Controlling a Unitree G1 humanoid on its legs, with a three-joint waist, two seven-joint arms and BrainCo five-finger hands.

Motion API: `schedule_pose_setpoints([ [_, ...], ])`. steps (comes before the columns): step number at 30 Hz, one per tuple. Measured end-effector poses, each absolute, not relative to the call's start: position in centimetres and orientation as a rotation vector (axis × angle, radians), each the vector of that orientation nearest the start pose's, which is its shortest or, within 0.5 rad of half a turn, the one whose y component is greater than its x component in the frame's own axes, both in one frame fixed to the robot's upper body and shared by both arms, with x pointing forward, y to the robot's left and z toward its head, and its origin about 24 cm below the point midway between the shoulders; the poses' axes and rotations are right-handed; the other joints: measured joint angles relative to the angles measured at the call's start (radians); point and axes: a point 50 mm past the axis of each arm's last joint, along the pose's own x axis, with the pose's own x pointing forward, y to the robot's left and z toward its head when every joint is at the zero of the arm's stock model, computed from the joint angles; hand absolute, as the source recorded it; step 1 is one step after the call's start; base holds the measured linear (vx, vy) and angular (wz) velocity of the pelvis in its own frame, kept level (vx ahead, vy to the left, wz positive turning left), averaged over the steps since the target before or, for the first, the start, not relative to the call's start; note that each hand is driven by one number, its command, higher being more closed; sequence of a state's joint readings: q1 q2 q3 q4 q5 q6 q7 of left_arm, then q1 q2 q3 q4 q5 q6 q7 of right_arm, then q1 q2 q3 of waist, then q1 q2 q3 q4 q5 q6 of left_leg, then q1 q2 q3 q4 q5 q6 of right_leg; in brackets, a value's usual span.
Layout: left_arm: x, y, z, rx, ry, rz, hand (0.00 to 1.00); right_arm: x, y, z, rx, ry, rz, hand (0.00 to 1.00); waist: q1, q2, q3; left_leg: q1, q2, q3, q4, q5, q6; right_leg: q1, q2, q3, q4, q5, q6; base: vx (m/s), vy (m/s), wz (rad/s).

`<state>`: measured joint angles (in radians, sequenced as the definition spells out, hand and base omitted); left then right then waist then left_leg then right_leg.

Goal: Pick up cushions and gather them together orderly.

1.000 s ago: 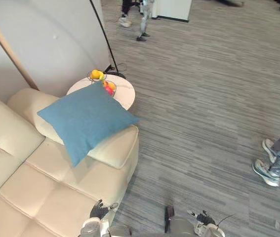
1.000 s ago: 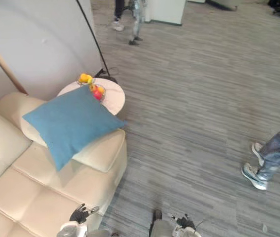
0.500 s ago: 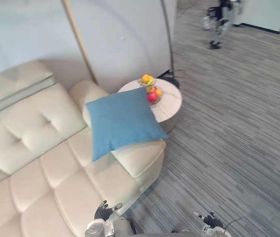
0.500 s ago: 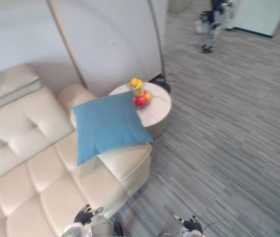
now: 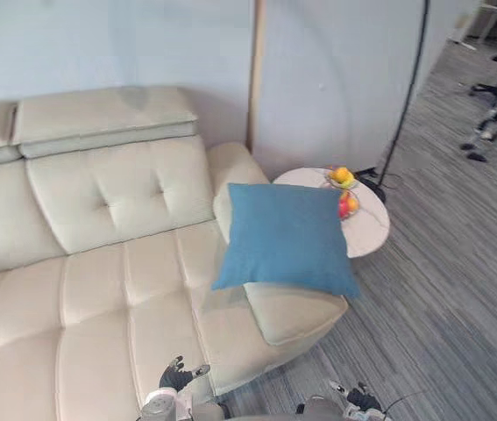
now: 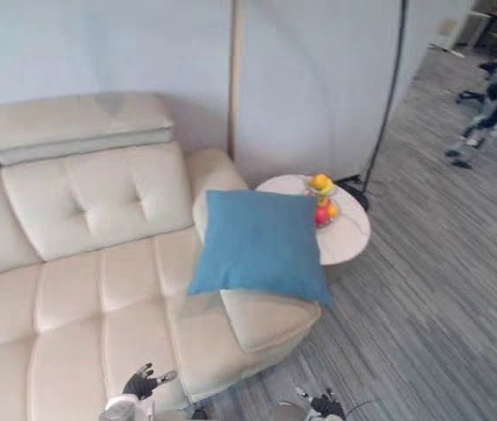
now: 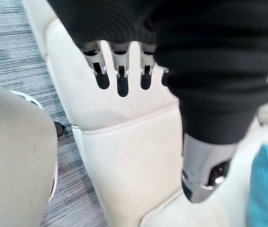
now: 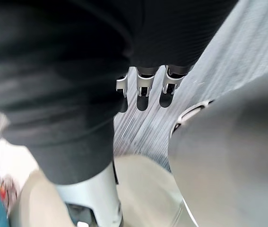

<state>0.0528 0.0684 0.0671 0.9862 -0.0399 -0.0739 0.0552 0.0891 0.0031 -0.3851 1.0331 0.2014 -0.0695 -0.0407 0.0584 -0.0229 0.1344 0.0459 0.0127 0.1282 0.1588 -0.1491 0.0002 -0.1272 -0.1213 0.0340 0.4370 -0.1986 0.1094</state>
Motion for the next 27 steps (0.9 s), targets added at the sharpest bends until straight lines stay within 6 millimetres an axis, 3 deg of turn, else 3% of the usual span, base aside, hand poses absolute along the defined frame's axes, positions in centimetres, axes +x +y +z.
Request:
schedule_pose_setpoints([
  [1, 12.5, 19.0, -14.9, 0.019, 0.957, 0.183, 0.0, 8.7, -20.2, -16.1, 0.343, 1.01, -0.541, 0.0, 0.0, -0.005, -0.003, -0.008, -0.004, -0.006, 0.007, -0.001, 0.0, 0.009, -0.001, 0.007, -0.03, 0.019, -0.012, 0.15, -0.208, 0.64],
  [2, 12.5, 19.3, -14.9, 0.017, 0.955, 0.195, 0.0, 8.2, -19.8, -16.3, 0.357, 1.023, -0.545, 0.0, 0.006, -0.026, -0.015, -0.01, -0.018, -0.019, 0.022, -0.015, -0.011, 0.017, -0.012, -0.003, -0.091, 0.084, -0.028, 0.14, -0.231, 0.47],
  [3, 12.3, 19.5, -14.9, 0.01, 0.958, 0.21, 0.0, 7.9, -19.5, -16.4, 0.371, 1.03, -0.55, 0.0, 0.008, -0.037, -0.029, -0.008, -0.024, -0.035, 0.037, -0.031, -0.023, 0.045, -0.028, -0.027, -0.12, 0.046, -0.013, 0.28, -0.362, 0.48],
  [4, 12.1, 18.5, -15.1, -0.018, 0.965, 0.202, 0.0, 8.0, -20.1, -16.2, 0.362, 1.021, -0.562, 0.0, 0.006, -0.009, -0.053, -0.012, 0.01, -0.047, 0.035, -0.037, -0.034, 0.061, -0.001, -0.06, -0.161, 0.046, -0.024, 0.3, -0.301, 0.36],
  [7, 12.4, 16.9, -15.2, -0.056, 0.96, 0.181, 0.0, 8.1, -21.1, -16.0, 0.347, 1.007, -0.58, 0.0, 0.001, 0.037, -0.062, 0.01, 0.042, -0.06, 0.001, -0.025, -0.056, 0.098, 0.027, -0.107, -0.204, 0.055, -0.036, 0.2, -0.167, 0.29],
  [12, 13.3, 16.6, -14.8, -0.06, 0.925, 0.172, 0.0, 8.8, -22.1, -15.5, 0.337, 0.956, -0.606, 0.0, -0.002, 0.028, -0.068, 0.048, 0.063, -0.082, -0.053, -0.009, -0.079, 0.147, 0.047, -0.141, -0.24, 0.057, -0.041, 0.09, -0.083, 0.18],
  [17, 16.3, 20.4, -11.9, -0.019, 0.739, 0.254, 0.0, 10.5, -25.4, -13.3, 0.284, 0.791, -0.675, 0.0, -0.005, 0.002, -0.062, 0.029, 0.047, -0.085, -0.052, 0.0, -0.077, 0.149, 0.037, -0.144, -0.273, 0.067, -0.053, 0.0, 0.007, 0.03],
  [21, 19.0, 23.1, -8.4, 0.022, 0.547, 0.299, 0.0, 10.9, -30.7, -10.0, 0.211, 0.617, -0.791, 0.0, -0.015, 0.016, -0.067, 0.025, 0.033, -0.096, -0.09, 0.029, -0.068, 0.147, 0.026, -0.161, -0.3, 0.077, -0.05, -0.04, 0.01, 0.1],
  [24, 19.8, 24.0, -6.9, 0.02, 0.47, 0.323, 0.0, 12.3, -33.2, -6.9, 0.136, 0.478, -0.796, 0.0, -0.029, 0.024, -0.07, 0.025, 0.033, -0.095, -0.128, 0.051, -0.065, 0.129, 0.026, -0.163, -0.305, 0.084, -0.054, -0.03, -0.008, 0.05],
  [27, 20.2, 24.5, -6.1, 0.019, 0.43, 0.334, 0.0, 14.1, -34.2, -4.9, 0.113, 0.382, -0.777, 0.0, -0.031, 0.028, -0.073, 0.027, 0.042, -0.084, -0.156, 0.063, -0.068, 0.125, 0.037, -0.158, -0.326, 0.096, -0.059, -0.01, -0.019, -0.09],
])
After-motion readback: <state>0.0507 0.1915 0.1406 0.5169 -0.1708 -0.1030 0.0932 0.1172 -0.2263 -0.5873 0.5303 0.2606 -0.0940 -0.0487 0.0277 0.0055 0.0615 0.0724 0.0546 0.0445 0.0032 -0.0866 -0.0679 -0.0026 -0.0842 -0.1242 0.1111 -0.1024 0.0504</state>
